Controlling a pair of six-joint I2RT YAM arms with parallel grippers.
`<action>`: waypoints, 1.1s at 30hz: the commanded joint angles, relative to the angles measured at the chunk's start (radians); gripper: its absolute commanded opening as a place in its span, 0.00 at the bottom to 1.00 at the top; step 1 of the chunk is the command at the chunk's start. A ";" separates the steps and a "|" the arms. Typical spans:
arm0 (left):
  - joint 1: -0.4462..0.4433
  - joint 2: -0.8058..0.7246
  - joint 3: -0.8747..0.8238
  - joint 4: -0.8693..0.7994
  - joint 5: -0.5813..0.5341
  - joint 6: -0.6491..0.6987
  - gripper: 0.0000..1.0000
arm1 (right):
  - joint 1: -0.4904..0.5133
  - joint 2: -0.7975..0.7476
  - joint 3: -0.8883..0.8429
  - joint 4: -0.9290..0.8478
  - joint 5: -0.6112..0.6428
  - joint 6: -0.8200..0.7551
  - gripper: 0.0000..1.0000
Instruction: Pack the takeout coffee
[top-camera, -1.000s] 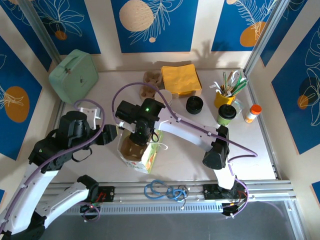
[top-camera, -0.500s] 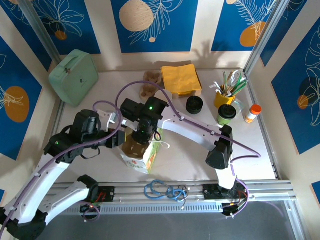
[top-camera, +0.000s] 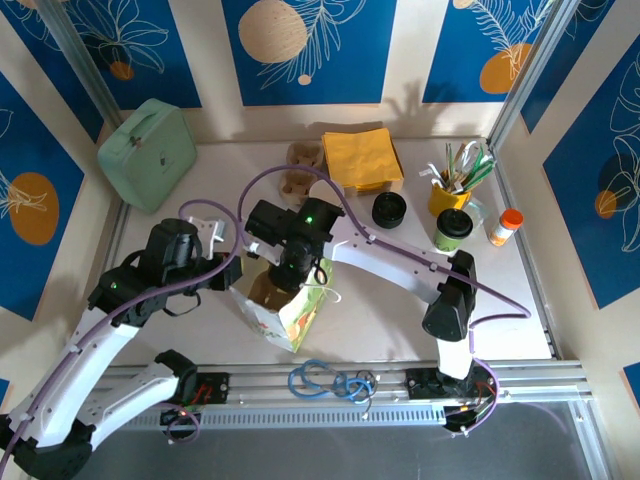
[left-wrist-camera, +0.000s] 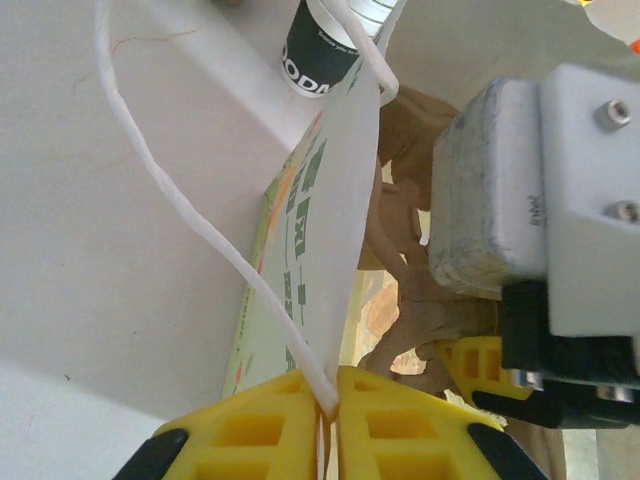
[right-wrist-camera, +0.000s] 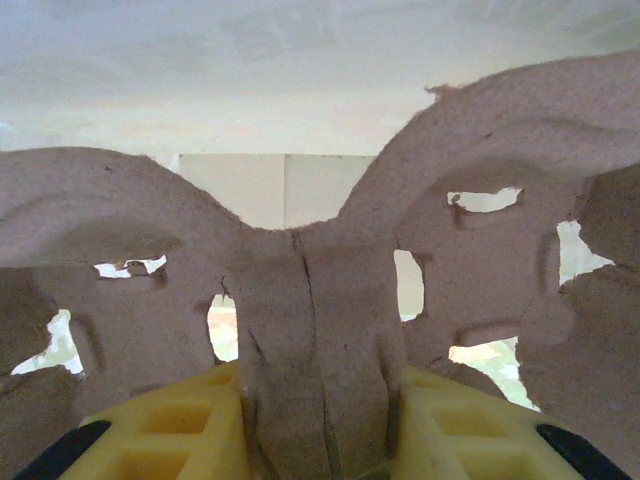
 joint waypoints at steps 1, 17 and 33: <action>-0.006 -0.003 0.041 0.017 -0.039 -0.033 0.11 | -0.007 -0.033 -0.026 0.008 -0.041 0.010 0.34; -0.005 -0.009 0.005 0.077 0.012 -0.078 0.10 | -0.028 -0.019 -0.113 0.098 -0.089 0.071 0.34; -0.007 -0.015 -0.021 0.082 0.000 -0.080 0.09 | -0.042 0.033 -0.156 0.137 -0.093 0.115 0.34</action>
